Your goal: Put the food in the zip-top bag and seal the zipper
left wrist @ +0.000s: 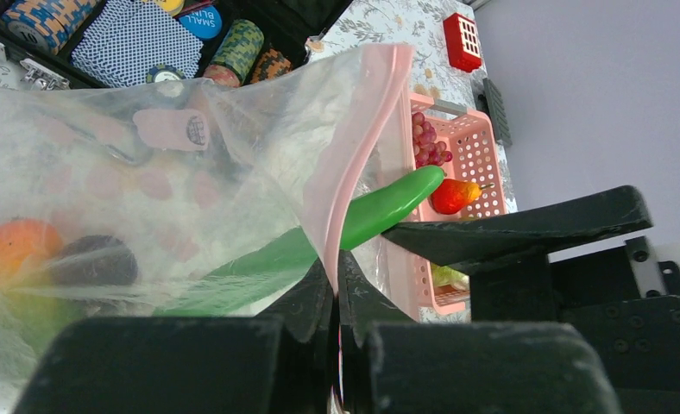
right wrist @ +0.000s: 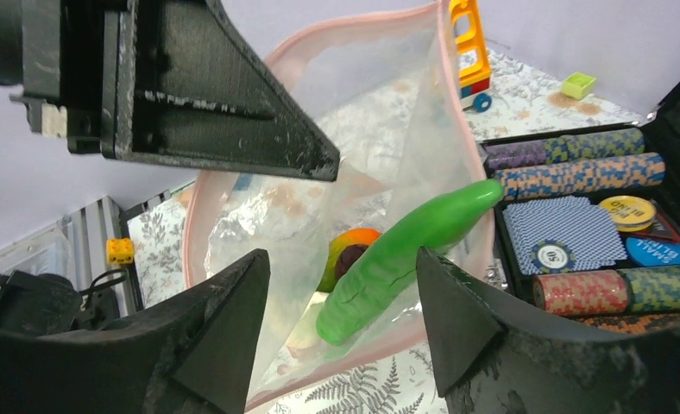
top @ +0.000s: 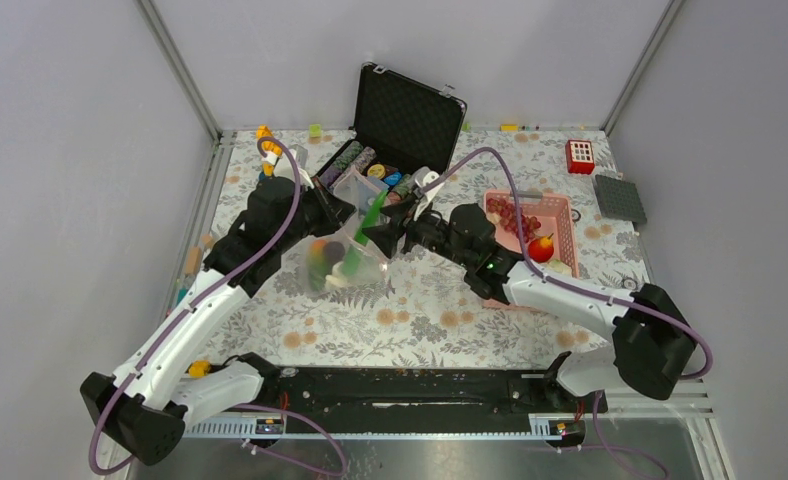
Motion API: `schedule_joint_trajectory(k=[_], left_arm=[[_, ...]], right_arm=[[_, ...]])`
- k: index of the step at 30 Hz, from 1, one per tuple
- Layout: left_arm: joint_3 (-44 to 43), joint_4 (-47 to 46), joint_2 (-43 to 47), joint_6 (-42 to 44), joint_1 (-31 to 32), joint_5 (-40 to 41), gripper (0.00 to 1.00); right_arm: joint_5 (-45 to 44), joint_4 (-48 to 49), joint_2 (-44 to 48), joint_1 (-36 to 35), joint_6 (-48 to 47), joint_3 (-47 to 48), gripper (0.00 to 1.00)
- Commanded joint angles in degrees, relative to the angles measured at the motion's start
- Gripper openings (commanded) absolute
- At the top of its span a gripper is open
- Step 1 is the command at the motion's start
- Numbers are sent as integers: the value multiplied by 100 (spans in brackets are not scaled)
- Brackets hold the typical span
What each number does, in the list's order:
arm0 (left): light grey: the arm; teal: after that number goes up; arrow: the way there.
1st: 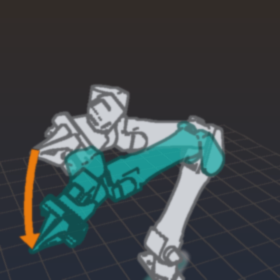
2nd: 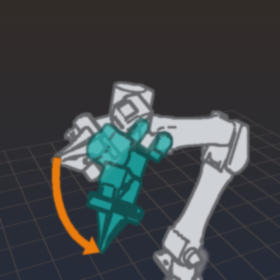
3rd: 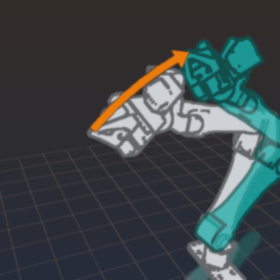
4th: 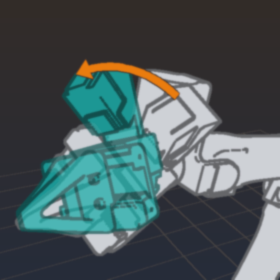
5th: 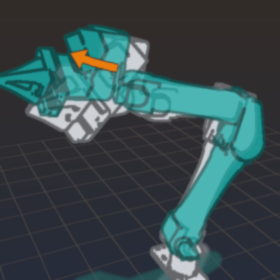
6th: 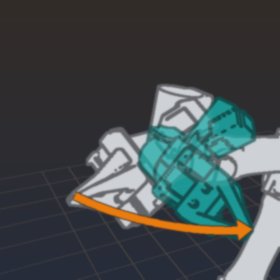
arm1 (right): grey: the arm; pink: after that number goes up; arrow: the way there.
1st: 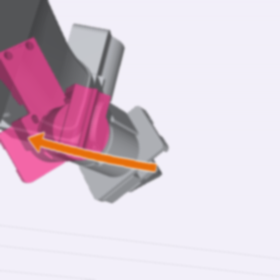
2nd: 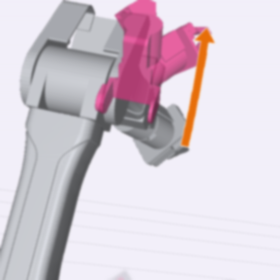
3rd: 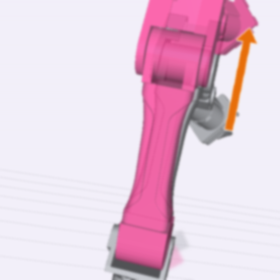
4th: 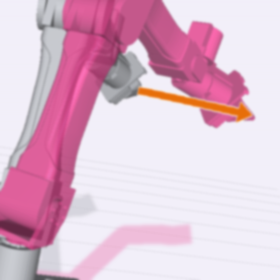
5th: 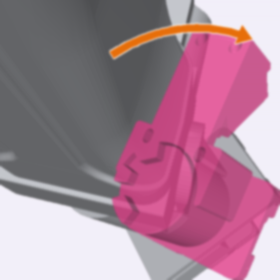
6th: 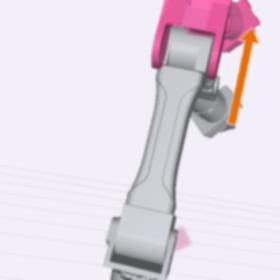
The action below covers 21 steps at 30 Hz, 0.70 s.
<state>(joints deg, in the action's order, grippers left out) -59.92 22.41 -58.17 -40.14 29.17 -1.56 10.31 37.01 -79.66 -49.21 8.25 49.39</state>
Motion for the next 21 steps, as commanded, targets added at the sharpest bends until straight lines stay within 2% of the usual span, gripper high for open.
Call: schedule_joint_trajectory(k=[1, 4, 9, 15, 21], left_arm=[[-38, -475, 174, 52, -25, -112, 0], [3, -507, 191, 113, -25, -121, 0], [107, -658, 154, 215, -30, -275, 0], [114, -683, -34, 366, -25, -401, 0], [-44, -573, -176, 572, -25, -428, 0]], right_arm=[[-457, -226, 416, -54, 135, 438, 71], [-588, -626, 600, -54, 272, 573, 76], [-1333, -2016, 1014, -36, 581, 927, 99], [-2560, -4389, 1108, 236, 921, 1632, 100], [-2126, -5491, 1332, 1064, 1561, 1417, 100]])
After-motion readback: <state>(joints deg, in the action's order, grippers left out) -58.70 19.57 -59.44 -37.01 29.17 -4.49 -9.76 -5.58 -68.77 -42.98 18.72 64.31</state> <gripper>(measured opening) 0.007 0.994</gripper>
